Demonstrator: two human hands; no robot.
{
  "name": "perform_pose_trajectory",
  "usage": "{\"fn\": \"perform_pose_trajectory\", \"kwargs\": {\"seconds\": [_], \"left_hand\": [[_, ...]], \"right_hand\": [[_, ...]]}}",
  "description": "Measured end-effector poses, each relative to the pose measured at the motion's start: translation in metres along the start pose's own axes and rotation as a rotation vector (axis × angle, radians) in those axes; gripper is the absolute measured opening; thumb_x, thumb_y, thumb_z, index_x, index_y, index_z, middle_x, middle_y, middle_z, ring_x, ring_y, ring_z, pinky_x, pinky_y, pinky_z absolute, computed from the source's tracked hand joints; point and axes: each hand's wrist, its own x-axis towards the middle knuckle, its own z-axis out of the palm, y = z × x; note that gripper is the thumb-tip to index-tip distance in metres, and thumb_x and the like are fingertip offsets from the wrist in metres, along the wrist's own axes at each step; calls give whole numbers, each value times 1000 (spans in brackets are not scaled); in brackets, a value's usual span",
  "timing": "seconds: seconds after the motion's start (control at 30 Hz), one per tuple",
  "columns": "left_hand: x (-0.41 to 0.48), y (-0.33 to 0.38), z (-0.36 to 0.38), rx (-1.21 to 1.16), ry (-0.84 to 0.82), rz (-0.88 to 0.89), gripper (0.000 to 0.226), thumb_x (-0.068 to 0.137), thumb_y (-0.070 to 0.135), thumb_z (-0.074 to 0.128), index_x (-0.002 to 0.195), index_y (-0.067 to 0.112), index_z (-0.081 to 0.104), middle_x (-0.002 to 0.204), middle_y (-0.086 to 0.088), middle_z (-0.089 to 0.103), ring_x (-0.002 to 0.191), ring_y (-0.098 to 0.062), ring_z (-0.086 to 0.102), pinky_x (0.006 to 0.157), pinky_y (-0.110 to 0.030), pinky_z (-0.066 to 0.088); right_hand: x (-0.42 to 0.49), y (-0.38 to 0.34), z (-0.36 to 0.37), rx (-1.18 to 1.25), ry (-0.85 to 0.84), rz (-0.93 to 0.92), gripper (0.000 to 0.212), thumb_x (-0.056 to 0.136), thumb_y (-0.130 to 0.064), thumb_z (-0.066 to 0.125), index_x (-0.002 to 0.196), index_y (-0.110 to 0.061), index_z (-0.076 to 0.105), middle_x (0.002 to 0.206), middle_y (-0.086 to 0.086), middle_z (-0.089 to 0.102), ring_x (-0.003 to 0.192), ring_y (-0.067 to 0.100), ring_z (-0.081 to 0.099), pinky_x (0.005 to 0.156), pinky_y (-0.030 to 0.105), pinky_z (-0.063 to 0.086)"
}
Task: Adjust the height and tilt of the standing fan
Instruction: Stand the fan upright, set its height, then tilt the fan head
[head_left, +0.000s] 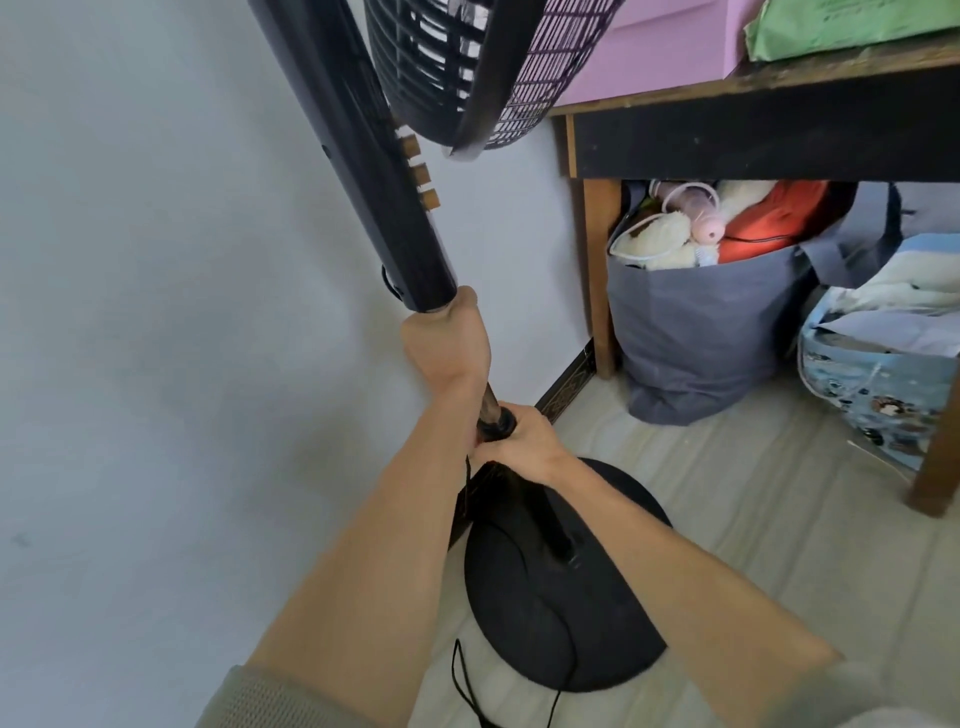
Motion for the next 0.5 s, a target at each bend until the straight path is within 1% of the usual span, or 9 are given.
{"fn": "perform_pose_trajectory", "kwargs": {"seconds": [0.03,0.07,0.1,0.13,0.2,0.27,0.3,0.37,0.5], "left_hand": [[1,1,-1,-9,-10,0,50,74,9,57,39,26,26,50,-1,28,62,-28,28,61,-40,28],[2,0,-2,-15,-20,-3,47,76,7,58,44,22,27,52,-4,28,64,-29,29,62,-41,28],[4,-1,-3,-18,-28,-3,45,79,5,59,48,20,29,54,-5,29,65,-29,30,62,-40,29],[5,-1,-3,-22,-31,-6,44,80,5,59,51,18,29,55,-5,29,64,-29,30,62,-39,29],[4,0,-3,-38,-25,-8,43,78,7,59,51,18,28,52,-4,29,60,-27,31,60,-38,29],[3,0,-2,-55,22,-1,40,73,13,57,47,21,28,41,8,29,46,-22,30,54,-30,30],[2,1,-1,-55,52,3,39,72,15,57,46,22,28,35,11,28,39,-16,29,51,-25,29],[1,2,-1,-55,78,5,40,72,15,57,44,24,30,31,11,29,35,-12,29,50,-23,29],[3,2,-9,-4,7,-31,46,78,11,61,43,22,34,34,11,34,40,-19,35,54,-28,35]], "right_hand": [[2,-4,-5,24,-103,26,21,62,-10,84,72,-16,67,75,-1,69,76,16,65,88,40,54],[4,-6,-8,42,-170,57,22,62,-10,85,69,-18,67,72,-5,68,73,11,64,85,35,54],[5,-6,-9,53,-181,80,23,62,-11,85,66,-22,66,67,-10,66,69,6,62,79,29,53],[4,-6,-5,45,-122,83,25,62,-12,83,62,-26,63,63,-13,63,62,3,59,71,24,50],[0,-1,16,-23,174,38,24,65,-18,76,61,-30,56,61,-14,60,57,1,55,60,20,45],[-7,4,42,-55,474,4,18,73,-22,73,72,-24,55,74,-3,65,69,12,60,64,27,50],[-8,4,52,-65,566,2,18,76,-23,73,77,-21,55,81,2,66,75,18,60,68,31,52],[-7,3,57,-112,613,33,19,79,-26,74,85,-20,57,89,6,63,80,19,57,69,34,51],[-12,1,45,-214,514,32,23,83,-38,70,94,-21,59,87,3,65,80,22,62,67,34,53]]}}
